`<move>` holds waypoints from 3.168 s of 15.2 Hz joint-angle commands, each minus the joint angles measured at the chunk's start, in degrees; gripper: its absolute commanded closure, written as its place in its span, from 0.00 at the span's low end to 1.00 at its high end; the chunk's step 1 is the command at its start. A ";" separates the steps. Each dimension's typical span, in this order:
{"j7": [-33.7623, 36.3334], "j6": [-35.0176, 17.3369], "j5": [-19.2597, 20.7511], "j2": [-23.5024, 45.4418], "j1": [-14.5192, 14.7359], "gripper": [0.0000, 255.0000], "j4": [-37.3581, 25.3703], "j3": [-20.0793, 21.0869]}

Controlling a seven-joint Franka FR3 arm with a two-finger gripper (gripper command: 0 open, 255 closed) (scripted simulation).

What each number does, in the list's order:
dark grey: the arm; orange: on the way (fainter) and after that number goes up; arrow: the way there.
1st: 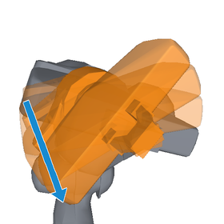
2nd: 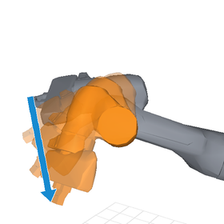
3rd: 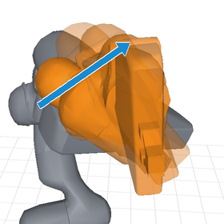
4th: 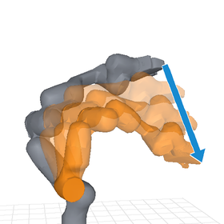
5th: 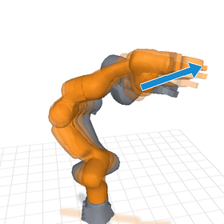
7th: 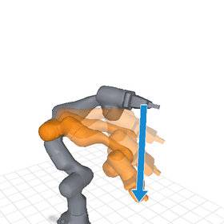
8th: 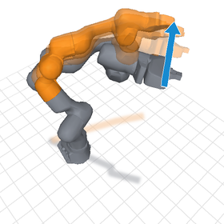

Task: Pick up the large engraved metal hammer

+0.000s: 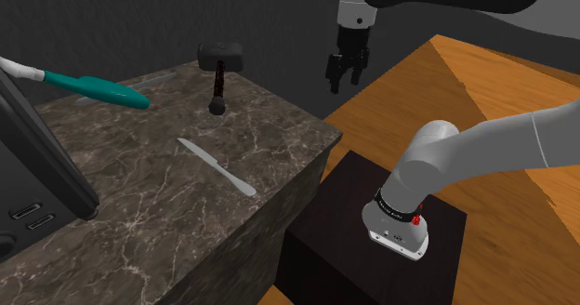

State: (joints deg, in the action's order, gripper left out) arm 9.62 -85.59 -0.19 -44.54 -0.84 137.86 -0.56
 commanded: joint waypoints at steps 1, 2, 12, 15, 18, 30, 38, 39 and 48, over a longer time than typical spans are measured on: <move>0.00 0.00 0.00 0.00 0.00 0.00 0.00 0.00; 1.86 -0.99 -0.87 1.60 0.06 0.00 -0.81 1.04; 19.73 -9.24 -5.44 19.92 -0.47 0.00 -13.29 10.07; 25.05 -10.81 -5.27 26.04 -0.78 0.00 -18.54 12.20; 30.38 -11.82 -4.40 32.40 -0.99 0.00 -24.51 14.02; 50.16 -8.13 3.78 61.11 2.12 0.00 -58.25 16.67; 50.27 -14.08 3.74 60.93 1.93 0.00 -52.14 16.45; 50.27 -14.08 3.74 60.91 1.92 0.00 -52.12 16.45; 50.25 -14.03 3.72 60.86 1.91 1.00 -52.12 16.45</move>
State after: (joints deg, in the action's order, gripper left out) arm 59.85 -99.61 3.53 16.31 1.08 85.72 15.91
